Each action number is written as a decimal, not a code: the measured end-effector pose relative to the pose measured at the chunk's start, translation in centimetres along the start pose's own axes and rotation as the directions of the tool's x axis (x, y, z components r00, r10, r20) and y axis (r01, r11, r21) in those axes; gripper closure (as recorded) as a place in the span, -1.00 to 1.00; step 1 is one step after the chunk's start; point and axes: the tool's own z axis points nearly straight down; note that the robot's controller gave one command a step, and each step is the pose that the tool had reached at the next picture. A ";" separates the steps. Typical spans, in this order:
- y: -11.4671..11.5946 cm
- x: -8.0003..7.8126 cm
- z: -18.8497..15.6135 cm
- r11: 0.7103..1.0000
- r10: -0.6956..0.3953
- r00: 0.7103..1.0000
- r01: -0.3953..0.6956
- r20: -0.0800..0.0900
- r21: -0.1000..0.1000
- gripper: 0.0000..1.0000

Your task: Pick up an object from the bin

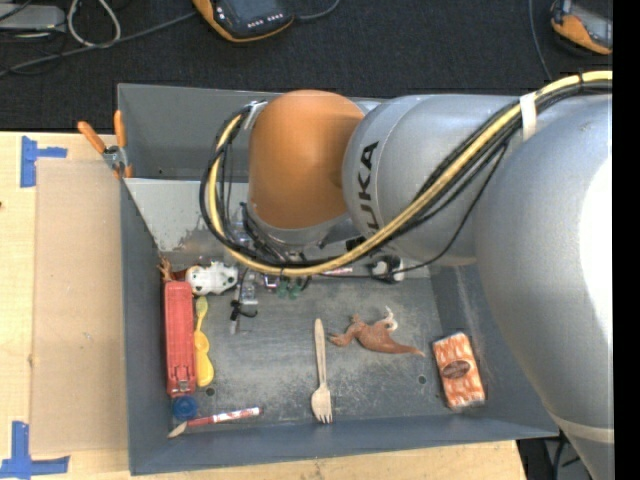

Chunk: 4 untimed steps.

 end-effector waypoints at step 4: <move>-9.9 -3.0 -1.1 0.999 -0.042 0.999 0.042 -0.003 0.000 -1.00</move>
Offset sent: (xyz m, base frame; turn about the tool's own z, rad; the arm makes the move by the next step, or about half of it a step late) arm 0.0124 -0.0341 0.0085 0.0176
